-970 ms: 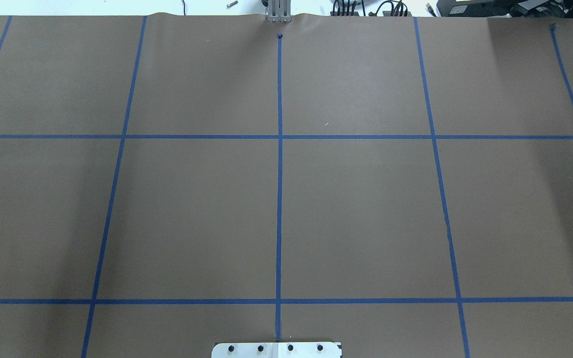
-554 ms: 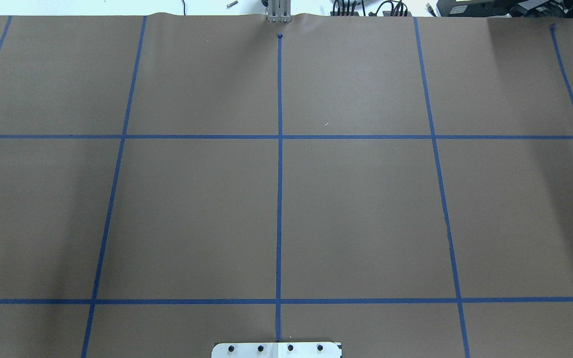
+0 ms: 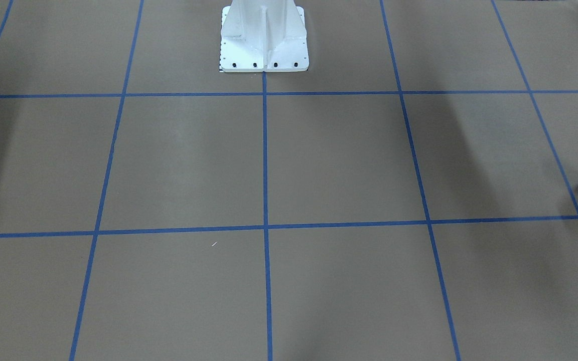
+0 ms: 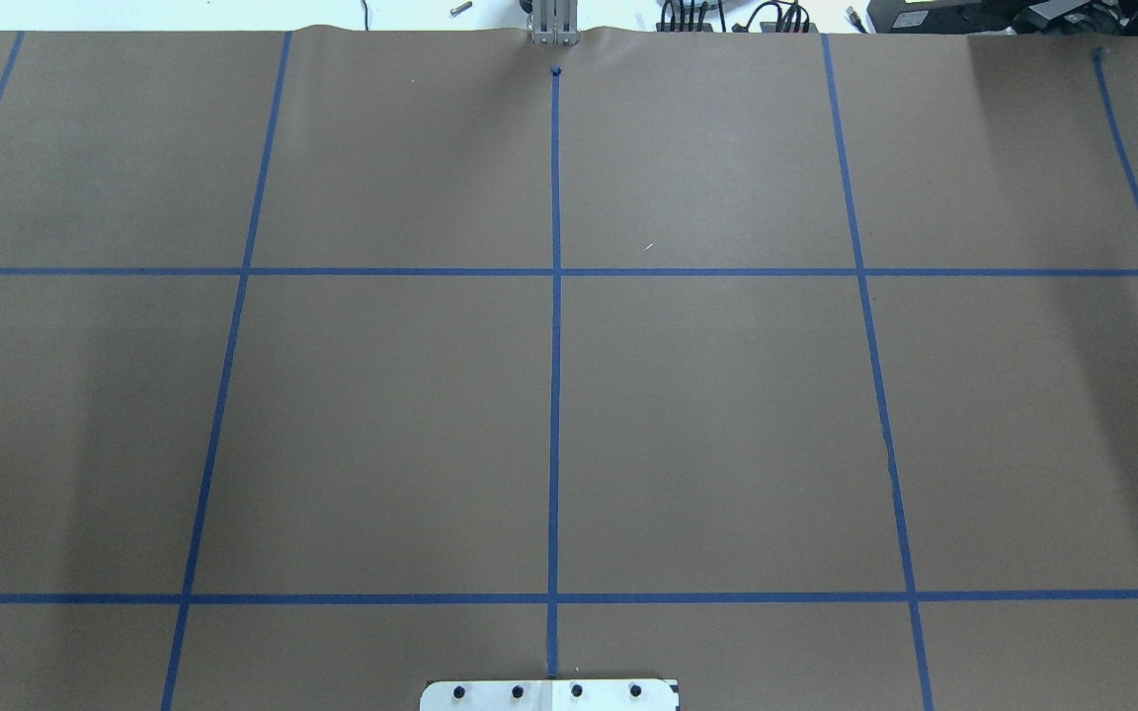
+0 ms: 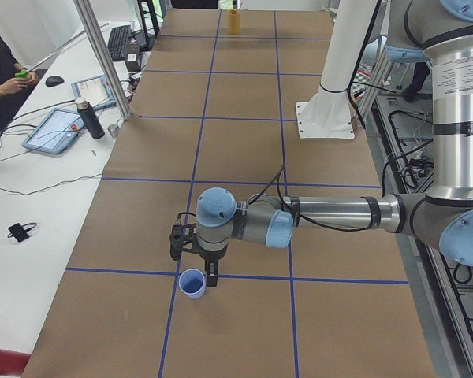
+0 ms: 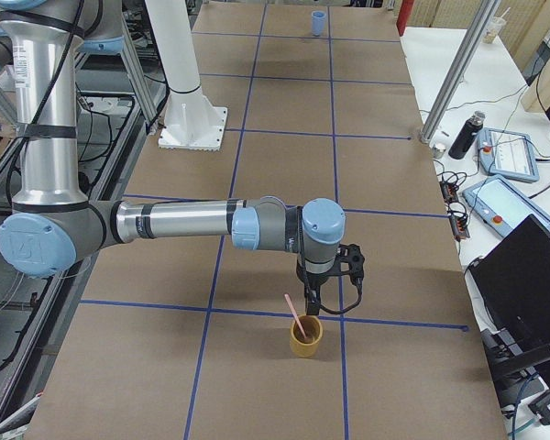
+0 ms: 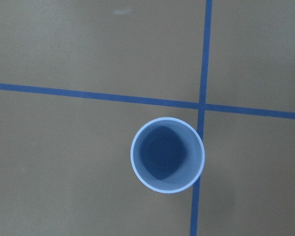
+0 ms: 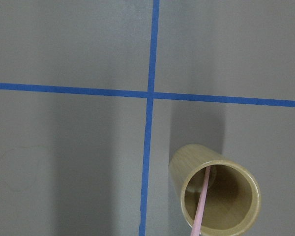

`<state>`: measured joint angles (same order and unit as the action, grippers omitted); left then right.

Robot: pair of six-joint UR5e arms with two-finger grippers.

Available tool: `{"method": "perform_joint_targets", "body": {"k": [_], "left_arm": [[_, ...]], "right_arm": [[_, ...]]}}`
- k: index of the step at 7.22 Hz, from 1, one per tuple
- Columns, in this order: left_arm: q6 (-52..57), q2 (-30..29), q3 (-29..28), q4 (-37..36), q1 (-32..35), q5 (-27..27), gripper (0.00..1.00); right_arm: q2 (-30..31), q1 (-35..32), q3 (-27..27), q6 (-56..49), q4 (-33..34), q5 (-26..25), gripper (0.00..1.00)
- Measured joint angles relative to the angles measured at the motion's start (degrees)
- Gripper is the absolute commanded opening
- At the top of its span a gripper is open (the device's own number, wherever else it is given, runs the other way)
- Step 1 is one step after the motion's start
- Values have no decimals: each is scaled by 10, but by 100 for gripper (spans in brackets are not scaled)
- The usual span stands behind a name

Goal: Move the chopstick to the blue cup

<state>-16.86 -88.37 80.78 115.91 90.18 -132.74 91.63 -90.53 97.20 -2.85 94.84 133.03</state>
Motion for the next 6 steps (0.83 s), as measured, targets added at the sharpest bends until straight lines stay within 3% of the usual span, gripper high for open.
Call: {"method": "perform_joint_targets", "body": {"k": [3,6], "left_arm": [[-15,-59,-87,34,-1,3,98],[-16,-76,-115,35,-23,4,98]], "right_arm": [[-5,1,-1,2,0,7,100],[-5,2,-1,2,1,15,100]]}}
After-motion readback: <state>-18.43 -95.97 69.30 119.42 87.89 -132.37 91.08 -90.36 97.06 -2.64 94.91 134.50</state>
